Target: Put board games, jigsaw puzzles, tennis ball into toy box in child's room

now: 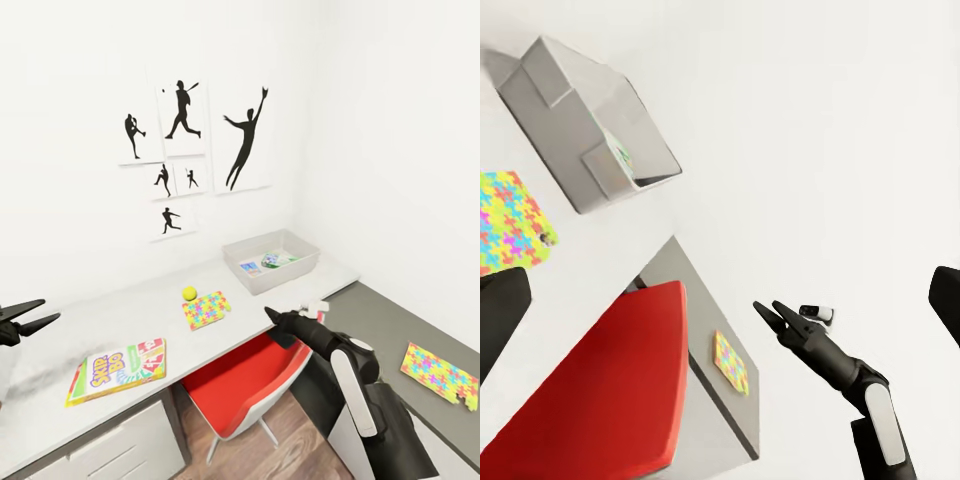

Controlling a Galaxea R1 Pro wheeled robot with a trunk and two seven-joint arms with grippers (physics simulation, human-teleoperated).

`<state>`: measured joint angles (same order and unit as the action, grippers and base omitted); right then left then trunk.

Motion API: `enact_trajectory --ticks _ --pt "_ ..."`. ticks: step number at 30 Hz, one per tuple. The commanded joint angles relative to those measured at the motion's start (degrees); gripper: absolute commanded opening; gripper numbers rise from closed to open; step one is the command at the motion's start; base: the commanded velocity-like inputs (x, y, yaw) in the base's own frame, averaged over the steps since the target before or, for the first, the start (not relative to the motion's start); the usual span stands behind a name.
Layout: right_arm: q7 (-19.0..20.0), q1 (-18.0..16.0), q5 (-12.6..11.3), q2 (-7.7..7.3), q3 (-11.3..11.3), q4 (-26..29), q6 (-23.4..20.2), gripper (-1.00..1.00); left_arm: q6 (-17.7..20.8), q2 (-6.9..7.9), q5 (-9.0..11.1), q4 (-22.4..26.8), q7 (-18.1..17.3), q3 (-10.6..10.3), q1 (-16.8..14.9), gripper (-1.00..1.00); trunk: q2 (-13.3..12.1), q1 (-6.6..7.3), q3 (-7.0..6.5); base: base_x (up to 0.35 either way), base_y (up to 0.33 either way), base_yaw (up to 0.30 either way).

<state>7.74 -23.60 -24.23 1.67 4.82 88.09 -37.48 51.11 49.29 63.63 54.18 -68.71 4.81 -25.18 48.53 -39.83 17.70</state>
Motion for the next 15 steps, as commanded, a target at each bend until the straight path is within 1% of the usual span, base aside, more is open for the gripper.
enact_trajectory --ticks 1,5,7,10,15 --pt "0.1 0.0 0.1 0.06 0.0 0.1 -0.3 1.00 0.4 0.02 0.3 0.0 0.0 -0.1 0.0 1.00 0.1 -0.01 0.01 -0.012 0.271 0.218" --pt "0.0 0.0 0.1 0.00 2.1 0.0 -0.3 1.00 0.4 0.02 0.3 0.0 0.0 -0.1 0.0 1.00 0.1 -0.01 -0.26 -0.005 0.278 0.224" --pt "-0.1 0.0 0.1 -0.03 2.7 0.0 -0.2 1.00 0.4 0.02 0.3 0.0 0.0 -0.1 0.0 1.00 0.1 -0.01 -0.38 -0.001 0.285 0.234" --pt "-0.2 0.0 0.1 -0.02 3.2 0.0 -0.2 1.00 0.4 0.02 0.3 0.0 0.0 -0.1 0.0 1.00 0.1 -0.01 -0.53 0.000 0.288 0.254" --pt "-0.2 0.0 0.1 -0.08 3.3 0.0 -0.2 1.00 0.4 0.02 0.3 0.0 0.0 -0.1 0.0 1.00 0.1 -0.01 -0.70 0.000 0.289 0.270"
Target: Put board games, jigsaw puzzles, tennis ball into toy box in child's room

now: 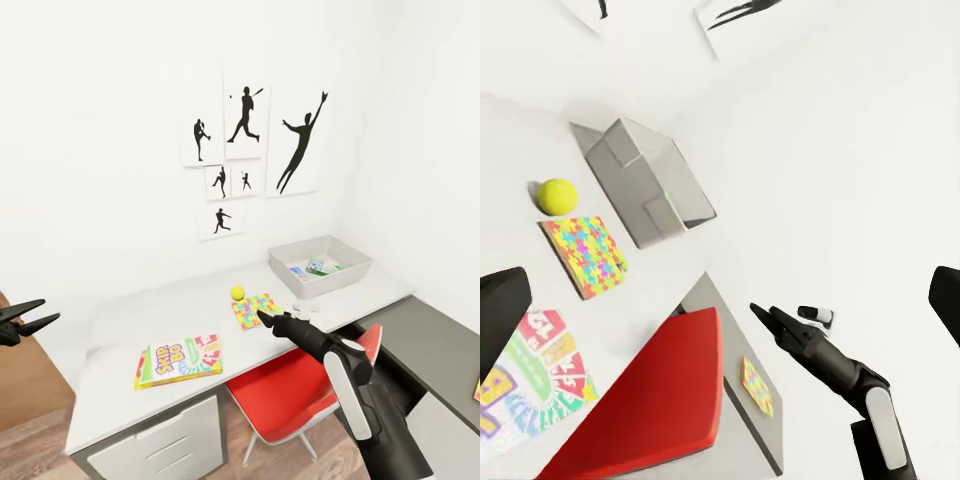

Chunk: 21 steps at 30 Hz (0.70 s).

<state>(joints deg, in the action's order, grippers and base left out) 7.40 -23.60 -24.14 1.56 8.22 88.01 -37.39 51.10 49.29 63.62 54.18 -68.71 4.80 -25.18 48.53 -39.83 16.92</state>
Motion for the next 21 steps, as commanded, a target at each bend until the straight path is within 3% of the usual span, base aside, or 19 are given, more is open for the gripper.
enact_trajectory --ticks 1,11,21 --pt "0.2 0.0 0.1 0.03 -0.1 0.1 -0.3 1.00 0.4 0.02 0.3 0.0 0.0 -0.1 0.0 1.00 0.1 -0.01 0.05 0.000 0.289 0.277" --pt "0.1 0.0 0.1 0.02 0.0 0.0 -0.4 1.00 0.4 -0.10 0.3 0.0 0.0 -0.1 0.0 1.00 0.1 -0.01 -0.03 0.036 0.258 0.284" --pt "0.0 -0.1 0.1 0.02 0.0 -0.1 -0.4 1.00 0.4 -0.24 0.3 0.0 0.0 -0.1 0.0 1.00 0.1 -0.01 -0.01 0.119 -0.023 0.288"
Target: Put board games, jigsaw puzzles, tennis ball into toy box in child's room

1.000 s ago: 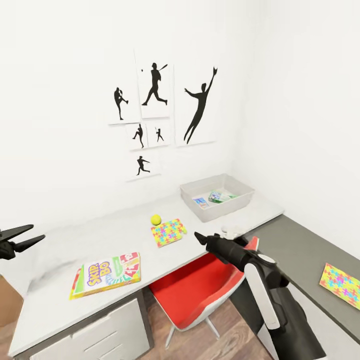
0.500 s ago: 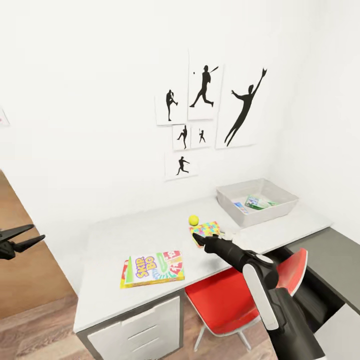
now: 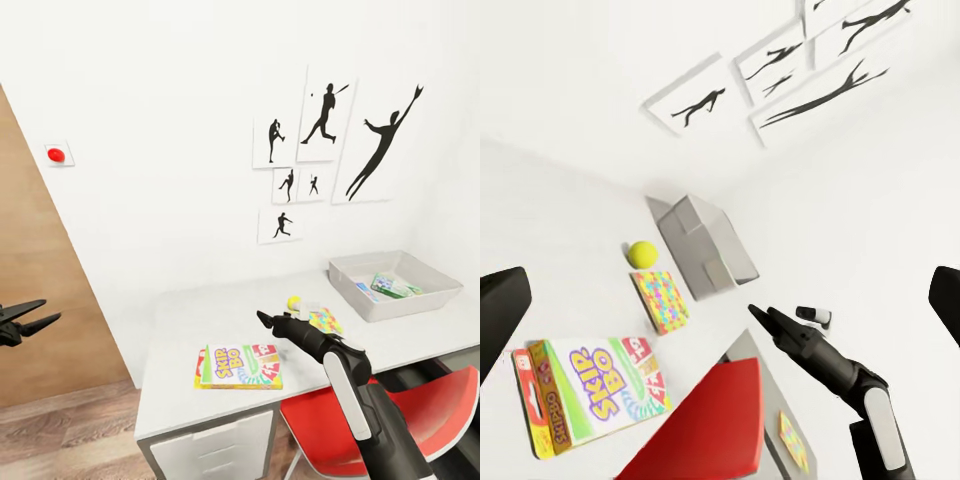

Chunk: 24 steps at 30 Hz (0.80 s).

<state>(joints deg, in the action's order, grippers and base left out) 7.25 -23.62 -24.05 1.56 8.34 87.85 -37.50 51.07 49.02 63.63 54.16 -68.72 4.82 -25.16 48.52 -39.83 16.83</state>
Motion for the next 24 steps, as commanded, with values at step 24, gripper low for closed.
enact_trajectory --ticks 24 --pt "0.1 0.0 0.1 -0.06 -0.3 -0.3 0.5 1.00 0.4 -0.01 0.3 -0.1 0.1 -0.1 -0.1 1.00 0.1 -0.01 1.18 0.127 -0.009 0.098"
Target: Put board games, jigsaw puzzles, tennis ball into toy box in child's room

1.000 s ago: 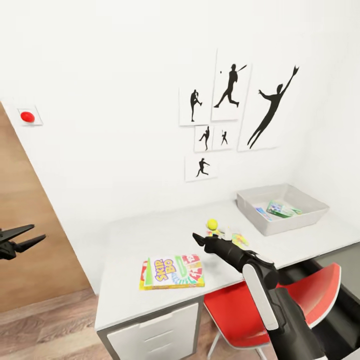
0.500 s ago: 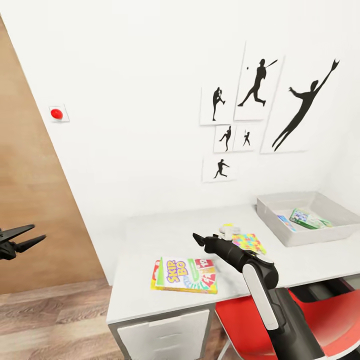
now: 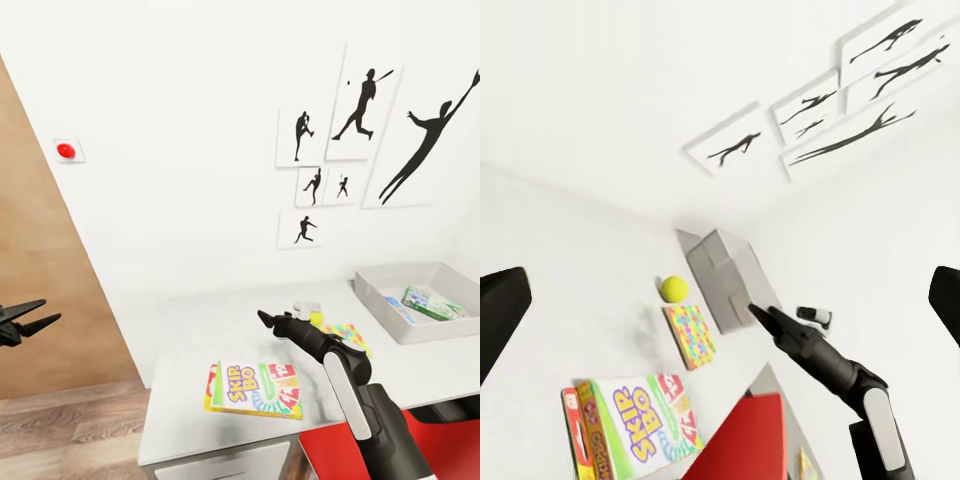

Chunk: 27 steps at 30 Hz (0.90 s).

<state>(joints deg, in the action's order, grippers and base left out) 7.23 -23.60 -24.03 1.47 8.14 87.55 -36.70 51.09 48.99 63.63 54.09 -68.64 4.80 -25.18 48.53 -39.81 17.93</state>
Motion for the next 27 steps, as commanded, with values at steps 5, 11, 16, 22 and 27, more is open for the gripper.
enact_trajectory --ticks 5,11,16,22,27 --pt "0.2 0.0 0.1 0.02 -0.1 -0.3 1.4 1.00 0.4 0.05 0.3 0.0 0.0 -0.1 0.0 1.00 0.1 -0.03 0.08 0.221 -0.090 0.000" --pt "0.2 0.0 3.0 0.05 -0.1 -0.5 1.7 1.00 0.3 0.06 0.3 0.0 0.0 -0.1 0.0 1.00 0.1 -0.03 0.08 0.253 -0.085 0.000" --pt "0.3 0.0 3.1 0.10 -0.4 -0.5 1.6 1.00 0.4 0.05 0.3 0.0 0.0 -0.1 0.0 1.00 0.1 -0.03 0.08 0.142 -0.112 0.000" --pt "0.1 0.0 3.4 0.20 -0.5 -0.5 1.6 1.00 0.4 0.04 0.3 0.0 0.0 -0.1 0.0 1.00 0.1 -0.03 0.08 0.012 -0.013 0.000" --pt "0.1 0.0 3.5 0.29 -0.5 -0.5 1.6 1.00 0.3 -0.02 0.3 0.0 0.0 -0.1 0.0 1.00 0.1 -0.03 0.08 0.001 -0.001 0.000"
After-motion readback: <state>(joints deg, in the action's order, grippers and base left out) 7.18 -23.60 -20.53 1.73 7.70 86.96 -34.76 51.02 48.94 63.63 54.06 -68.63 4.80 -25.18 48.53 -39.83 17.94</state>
